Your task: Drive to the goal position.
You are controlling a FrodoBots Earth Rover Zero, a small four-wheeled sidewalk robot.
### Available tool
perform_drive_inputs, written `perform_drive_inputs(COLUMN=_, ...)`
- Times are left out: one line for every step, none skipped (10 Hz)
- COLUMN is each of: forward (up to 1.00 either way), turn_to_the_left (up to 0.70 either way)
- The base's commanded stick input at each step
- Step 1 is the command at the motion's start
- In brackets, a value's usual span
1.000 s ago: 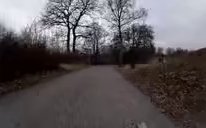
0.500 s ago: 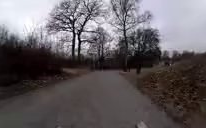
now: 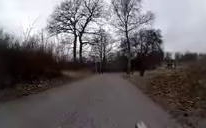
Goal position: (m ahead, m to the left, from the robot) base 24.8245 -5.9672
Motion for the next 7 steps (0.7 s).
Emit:
perform_drive_inputs(forward=1.00, turn_to_the_left=0.00)
perform_drive_inputs(forward=1.00, turn_to_the_left=0.00)
perform_drive_inputs(forward=1.00, turn_to_the_left=0.00)
perform_drive_inputs(forward=1.00, turn_to_the_left=0.00)
perform_drive_inputs(forward=1.00, turn_to_the_left=0.00)
perform_drive_inputs(forward=1.00, turn_to_the_left=0.00)
perform_drive_inputs(forward=1.00, turn_to_the_left=-0.03)
